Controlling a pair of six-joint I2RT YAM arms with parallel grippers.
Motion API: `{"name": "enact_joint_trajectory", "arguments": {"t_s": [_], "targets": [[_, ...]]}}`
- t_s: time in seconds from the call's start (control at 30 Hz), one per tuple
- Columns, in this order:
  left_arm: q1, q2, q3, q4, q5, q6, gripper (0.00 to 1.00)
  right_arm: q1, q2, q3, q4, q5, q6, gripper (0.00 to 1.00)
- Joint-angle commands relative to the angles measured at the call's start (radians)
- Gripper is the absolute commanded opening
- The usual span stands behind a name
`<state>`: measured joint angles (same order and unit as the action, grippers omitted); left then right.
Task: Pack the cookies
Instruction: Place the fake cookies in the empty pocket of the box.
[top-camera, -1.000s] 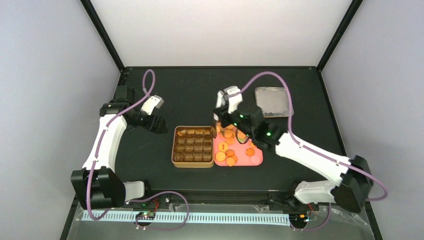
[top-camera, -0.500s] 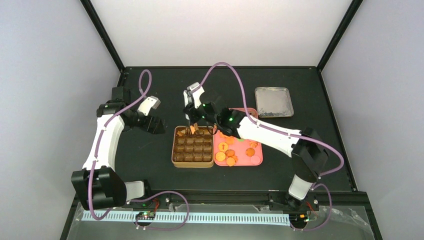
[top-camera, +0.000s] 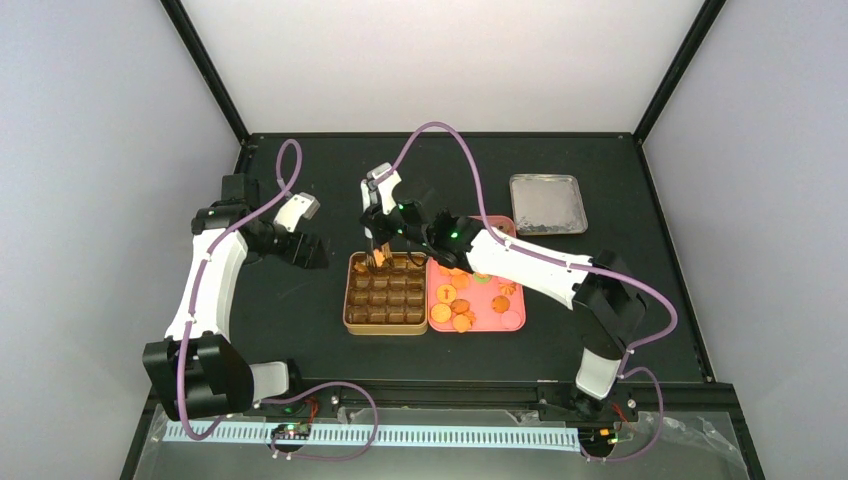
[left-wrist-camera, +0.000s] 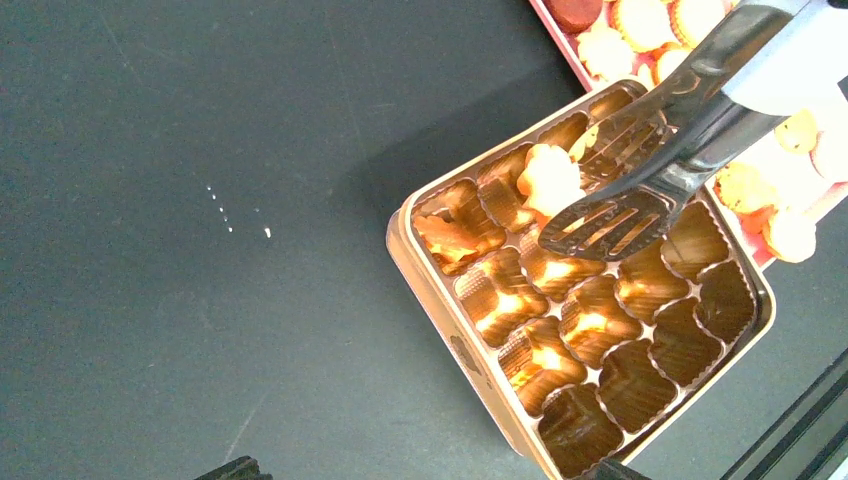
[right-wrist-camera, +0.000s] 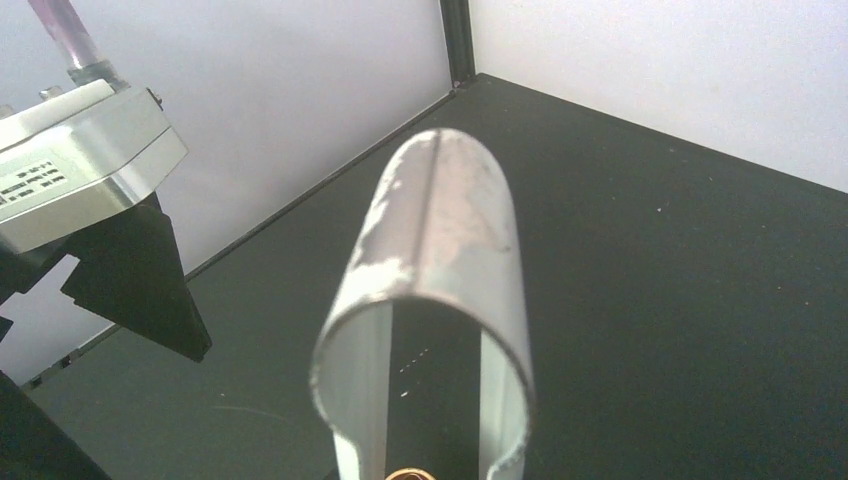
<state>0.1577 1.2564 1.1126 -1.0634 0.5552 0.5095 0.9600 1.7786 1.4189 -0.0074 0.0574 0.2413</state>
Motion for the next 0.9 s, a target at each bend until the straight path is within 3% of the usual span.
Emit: {"name": "enact_joint_trajectory", "arguments": {"t_s": [0.0,0.3,0.6,0.87], "targets": [[0.009,-0.017,0.034,-0.024,0.031,0.018,0.88,0.002,-0.007,0.033,0.016,0.007,-0.007,0.33],[0.010,-0.025,0.038,-0.028,0.033,0.020,0.88,0.002,0.001,0.043,0.011,0.004,-0.013,0.37],[0.010,-0.017,0.044,-0.028,0.037,0.019,0.88,0.002,-0.063,0.004,0.008,0.049,-0.028,0.25],[0.010,-0.006,0.061,-0.033,0.037,0.026,0.88,0.001,-0.325,-0.262,-0.012,0.097,-0.050,0.25]]}}
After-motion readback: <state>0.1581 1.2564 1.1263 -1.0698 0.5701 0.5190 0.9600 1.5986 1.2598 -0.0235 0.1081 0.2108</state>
